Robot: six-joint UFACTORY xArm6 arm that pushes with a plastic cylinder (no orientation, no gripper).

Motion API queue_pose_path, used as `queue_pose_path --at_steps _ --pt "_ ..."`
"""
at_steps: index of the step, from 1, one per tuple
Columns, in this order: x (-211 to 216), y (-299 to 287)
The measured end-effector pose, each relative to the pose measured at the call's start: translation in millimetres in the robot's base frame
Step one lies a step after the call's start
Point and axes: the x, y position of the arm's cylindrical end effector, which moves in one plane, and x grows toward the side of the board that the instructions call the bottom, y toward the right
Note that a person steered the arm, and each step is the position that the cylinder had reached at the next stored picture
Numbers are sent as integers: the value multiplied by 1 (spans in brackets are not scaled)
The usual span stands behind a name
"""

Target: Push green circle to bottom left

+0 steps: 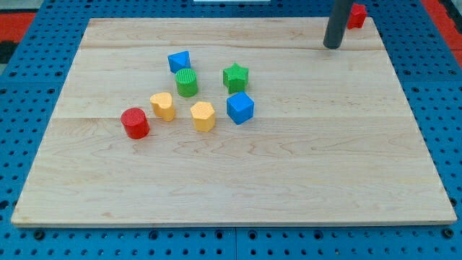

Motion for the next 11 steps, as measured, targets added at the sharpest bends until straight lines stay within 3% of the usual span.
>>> queue_pose_path --at_steps 2,4,8,11 --pt "30 -73" --pt "75 -190" --pt "90 -336" --pt "140 -362"
